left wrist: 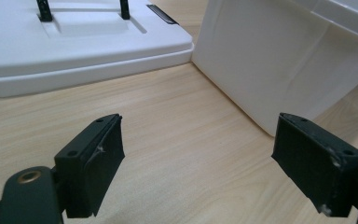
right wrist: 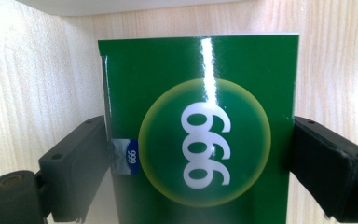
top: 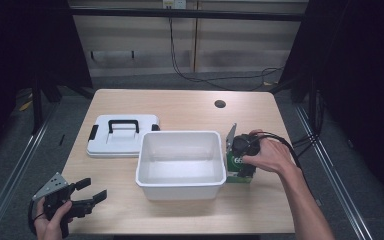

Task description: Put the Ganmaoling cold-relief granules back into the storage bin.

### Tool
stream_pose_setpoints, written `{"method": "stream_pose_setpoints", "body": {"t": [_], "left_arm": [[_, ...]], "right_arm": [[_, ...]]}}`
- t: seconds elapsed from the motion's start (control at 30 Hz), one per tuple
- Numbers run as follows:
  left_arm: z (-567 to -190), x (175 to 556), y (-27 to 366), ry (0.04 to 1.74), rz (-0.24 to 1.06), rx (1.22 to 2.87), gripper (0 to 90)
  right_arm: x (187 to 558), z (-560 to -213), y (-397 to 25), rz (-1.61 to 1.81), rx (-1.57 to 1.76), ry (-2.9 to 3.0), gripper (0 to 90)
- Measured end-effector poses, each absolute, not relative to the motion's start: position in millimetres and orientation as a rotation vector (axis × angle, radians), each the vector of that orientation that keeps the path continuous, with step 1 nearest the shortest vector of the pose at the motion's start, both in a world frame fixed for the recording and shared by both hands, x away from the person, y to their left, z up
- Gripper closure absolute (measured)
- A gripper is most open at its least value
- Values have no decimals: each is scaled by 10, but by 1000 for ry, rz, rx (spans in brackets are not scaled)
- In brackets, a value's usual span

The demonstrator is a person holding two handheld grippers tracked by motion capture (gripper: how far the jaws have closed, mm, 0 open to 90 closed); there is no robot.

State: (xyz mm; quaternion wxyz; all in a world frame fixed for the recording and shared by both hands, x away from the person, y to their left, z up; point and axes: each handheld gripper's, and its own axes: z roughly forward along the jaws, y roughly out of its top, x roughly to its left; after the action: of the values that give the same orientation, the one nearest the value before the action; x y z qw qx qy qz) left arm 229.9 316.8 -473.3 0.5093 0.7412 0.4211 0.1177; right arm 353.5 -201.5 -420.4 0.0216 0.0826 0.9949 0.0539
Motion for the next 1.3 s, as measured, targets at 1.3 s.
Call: {"method": "stream_pose_setpoints", "body": {"t": [1.3], "left_arm": [[-4731,2311,3159,1008,273,1787,159]], "right_arm": [[3610,-4058,-2055,214,293,3094,159]]}}
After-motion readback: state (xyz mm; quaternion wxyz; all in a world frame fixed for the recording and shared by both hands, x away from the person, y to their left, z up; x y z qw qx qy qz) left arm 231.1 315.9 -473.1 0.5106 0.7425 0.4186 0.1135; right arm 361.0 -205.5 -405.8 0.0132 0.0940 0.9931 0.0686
